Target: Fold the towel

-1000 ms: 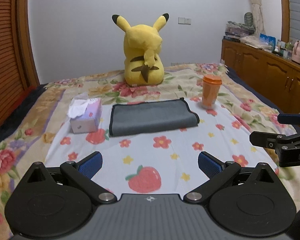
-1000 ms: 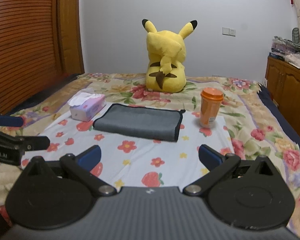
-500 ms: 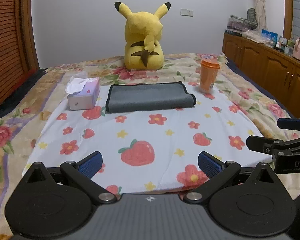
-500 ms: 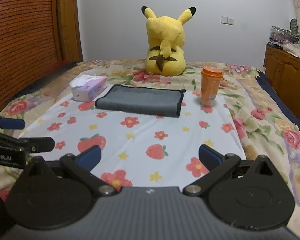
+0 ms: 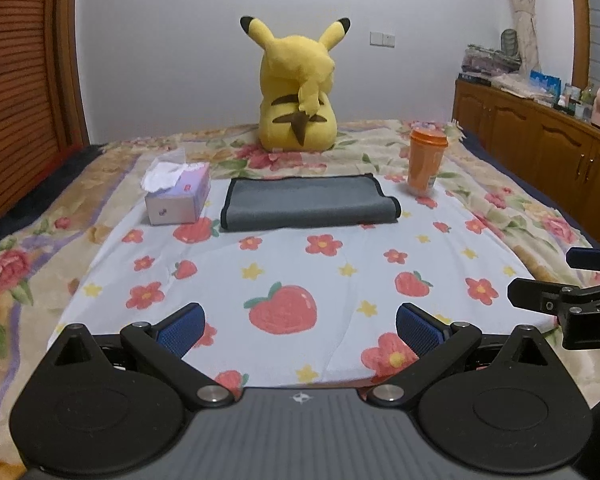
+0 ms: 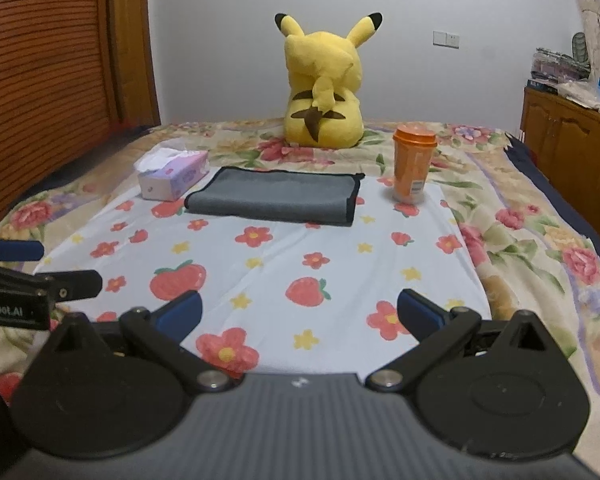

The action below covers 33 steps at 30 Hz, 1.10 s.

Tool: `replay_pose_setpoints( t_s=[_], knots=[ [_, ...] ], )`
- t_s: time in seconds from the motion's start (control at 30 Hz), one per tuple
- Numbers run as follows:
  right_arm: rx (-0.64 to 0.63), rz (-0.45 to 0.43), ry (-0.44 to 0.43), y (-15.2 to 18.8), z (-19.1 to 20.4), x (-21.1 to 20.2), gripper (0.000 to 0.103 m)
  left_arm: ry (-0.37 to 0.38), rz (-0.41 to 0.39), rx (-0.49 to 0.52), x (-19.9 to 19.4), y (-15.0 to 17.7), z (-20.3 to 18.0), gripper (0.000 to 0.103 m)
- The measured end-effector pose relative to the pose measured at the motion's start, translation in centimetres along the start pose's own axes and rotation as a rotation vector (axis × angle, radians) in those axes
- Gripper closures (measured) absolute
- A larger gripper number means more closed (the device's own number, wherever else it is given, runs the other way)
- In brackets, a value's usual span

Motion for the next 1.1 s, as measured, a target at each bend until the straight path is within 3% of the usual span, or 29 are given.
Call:
replay_pose_setpoints(
  t_s=[0.53,1.1],
  knots=[
    [0.039,-0.097,0.018,-0.7,-1.2,-0.5,0.000,-0.021,-0.114,0.022,-1.6,-1.3,0.1,0.000],
    [0.048,-0.177,0.037,-1.5,-1.8,-1.5,0.000,-0.033,-0.177,0.026,-2.6,-1.9,0.2,0.000]
  ],
)
Point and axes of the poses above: each gripper's, at about its wrist camera, not at the fingertips, and x roughly the way its jaws point, z to its left, y to its underside, the point moved 9 cm from there along x, roughly the way its jaws point
